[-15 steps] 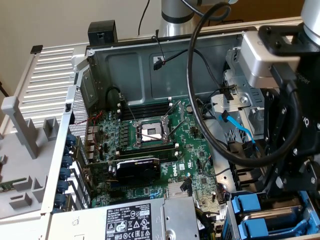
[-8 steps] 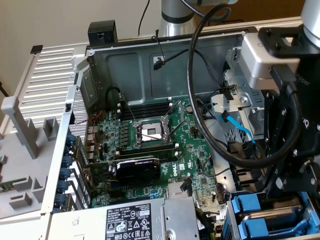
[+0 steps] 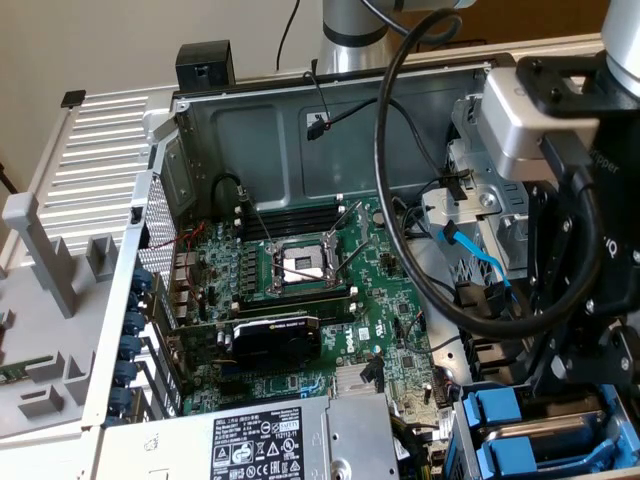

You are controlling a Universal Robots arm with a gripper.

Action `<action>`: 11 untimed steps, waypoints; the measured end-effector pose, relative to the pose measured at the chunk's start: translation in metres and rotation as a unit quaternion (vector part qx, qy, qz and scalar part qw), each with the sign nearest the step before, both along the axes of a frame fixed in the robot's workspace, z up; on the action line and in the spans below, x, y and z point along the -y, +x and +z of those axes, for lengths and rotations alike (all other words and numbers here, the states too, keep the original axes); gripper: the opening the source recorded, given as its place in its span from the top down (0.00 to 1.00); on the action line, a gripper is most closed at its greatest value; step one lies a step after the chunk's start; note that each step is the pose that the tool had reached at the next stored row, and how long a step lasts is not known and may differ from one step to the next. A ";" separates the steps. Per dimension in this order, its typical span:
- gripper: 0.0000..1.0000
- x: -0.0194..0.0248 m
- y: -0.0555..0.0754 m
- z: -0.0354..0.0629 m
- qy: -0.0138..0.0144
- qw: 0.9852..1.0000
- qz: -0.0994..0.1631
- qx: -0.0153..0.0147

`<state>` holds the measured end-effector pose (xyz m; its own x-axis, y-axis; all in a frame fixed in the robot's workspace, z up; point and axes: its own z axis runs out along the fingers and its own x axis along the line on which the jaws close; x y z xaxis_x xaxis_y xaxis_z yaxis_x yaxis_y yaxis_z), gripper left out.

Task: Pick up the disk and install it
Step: 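Insert the second disk wire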

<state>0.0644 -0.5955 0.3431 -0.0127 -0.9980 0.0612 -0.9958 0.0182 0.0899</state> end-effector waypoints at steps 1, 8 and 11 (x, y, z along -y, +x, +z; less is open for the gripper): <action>0.84 0.0000 0.000 -0.0001 0.000 1.000 0.000 0.000; 0.84 -0.0001 0.000 -0.0010 0.000 1.000 0.000 0.000; 0.84 -0.0003 0.000 -0.0015 0.000 1.000 0.000 0.000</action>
